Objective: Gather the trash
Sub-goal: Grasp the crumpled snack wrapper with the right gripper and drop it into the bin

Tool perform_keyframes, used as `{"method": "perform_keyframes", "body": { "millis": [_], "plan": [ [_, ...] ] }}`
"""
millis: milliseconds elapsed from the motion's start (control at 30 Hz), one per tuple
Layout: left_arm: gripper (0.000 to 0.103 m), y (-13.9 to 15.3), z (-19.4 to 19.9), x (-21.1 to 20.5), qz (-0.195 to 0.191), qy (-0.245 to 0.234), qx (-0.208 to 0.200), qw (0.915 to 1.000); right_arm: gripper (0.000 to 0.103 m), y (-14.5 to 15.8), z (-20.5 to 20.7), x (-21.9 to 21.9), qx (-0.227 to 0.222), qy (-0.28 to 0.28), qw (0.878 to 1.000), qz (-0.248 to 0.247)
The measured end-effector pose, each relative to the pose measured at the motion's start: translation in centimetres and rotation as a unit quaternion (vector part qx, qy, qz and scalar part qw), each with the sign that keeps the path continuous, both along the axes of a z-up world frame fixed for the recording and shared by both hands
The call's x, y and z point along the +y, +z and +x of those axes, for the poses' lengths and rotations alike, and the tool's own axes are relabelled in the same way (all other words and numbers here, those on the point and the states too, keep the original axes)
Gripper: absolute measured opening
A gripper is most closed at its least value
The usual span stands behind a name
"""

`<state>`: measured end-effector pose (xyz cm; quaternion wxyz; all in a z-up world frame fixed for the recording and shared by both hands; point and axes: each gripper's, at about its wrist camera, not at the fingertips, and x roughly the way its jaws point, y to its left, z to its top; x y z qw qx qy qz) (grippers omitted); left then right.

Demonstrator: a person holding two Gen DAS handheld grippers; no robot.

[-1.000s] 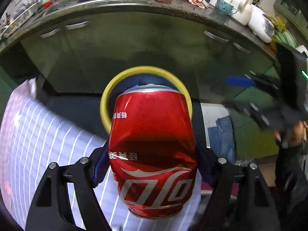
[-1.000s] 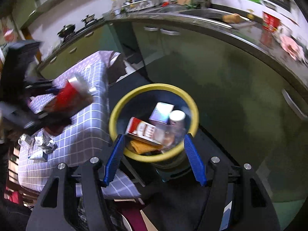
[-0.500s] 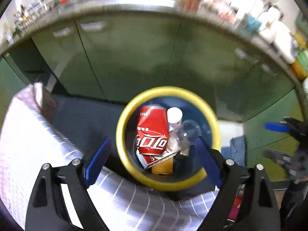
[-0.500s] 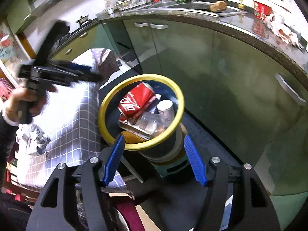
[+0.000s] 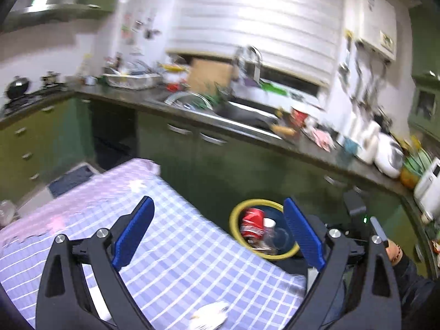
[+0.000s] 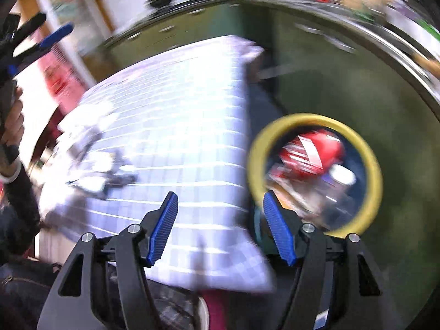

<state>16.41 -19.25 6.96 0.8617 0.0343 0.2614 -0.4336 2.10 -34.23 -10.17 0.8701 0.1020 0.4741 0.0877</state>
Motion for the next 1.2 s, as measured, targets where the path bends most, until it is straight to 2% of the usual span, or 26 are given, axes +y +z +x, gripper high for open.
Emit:
{"method": "perform_keyframes", "body": {
  "millis": [100,167,267,300,367,500,700,767,800,967,1200],
  "plan": [
    [0.092,1.5,0.2,4.6,-0.006,0.046,-0.022,0.9987,0.064,0.3,2.7,5.0,0.003,0.061,0.998,0.013],
    [0.093,2.2,0.3,6.8,-0.012,0.062,-0.026,0.9977,0.066,0.3,4.2,8.9,0.003,0.123,0.992,0.02],
    [0.093,3.0,0.6,9.1,-0.023,0.074,-0.021,0.9968,0.069,0.5,5.5,12.7,-0.011,0.194,0.981,-0.027],
    [0.093,3.4,0.5,9.7,-0.025,0.075,-0.023,0.9966,0.069,0.6,6.0,14.0,-0.02,0.224,0.973,-0.049],
    [0.095,3.9,0.4,10.6,-0.032,0.084,-0.03,0.9955,0.069,0.2,7.2,15.4,-0.009,0.257,0.964,-0.06],
    [0.096,4.2,0.2,11.5,-0.036,0.091,-0.035,0.9946,0.069,-1.7,8.8,16.3,0.027,0.291,0.955,-0.047],
    [0.096,3.9,0.2,10.9,-0.03,0.084,-0.027,0.9957,0.069,-4.4,10.6,17.0,0.051,0.293,0.954,-0.045],
    [0.096,3.8,0.1,10.7,-0.029,0.081,-0.026,0.996,0.057,-4.9,11.0,17.2,0.052,0.292,0.954,-0.044],
    [0.096,3.7,0.1,10.6,-0.027,0.08,-0.027,0.996,0.056,-4.9,11.1,17.2,0.053,0.291,0.954,-0.039],
    [0.096,3.3,0.2,10.4,-0.02,0.076,-0.025,0.9966,0.044,-4.5,11.1,16.7,0.035,0.277,0.96,-0.027],
    [0.096,3.4,0.1,10.5,-0.021,0.079,-0.03,0.9962,0.041,-2.5,9.8,15.6,0.004,0.254,0.967,-0.015]
  ]
}}
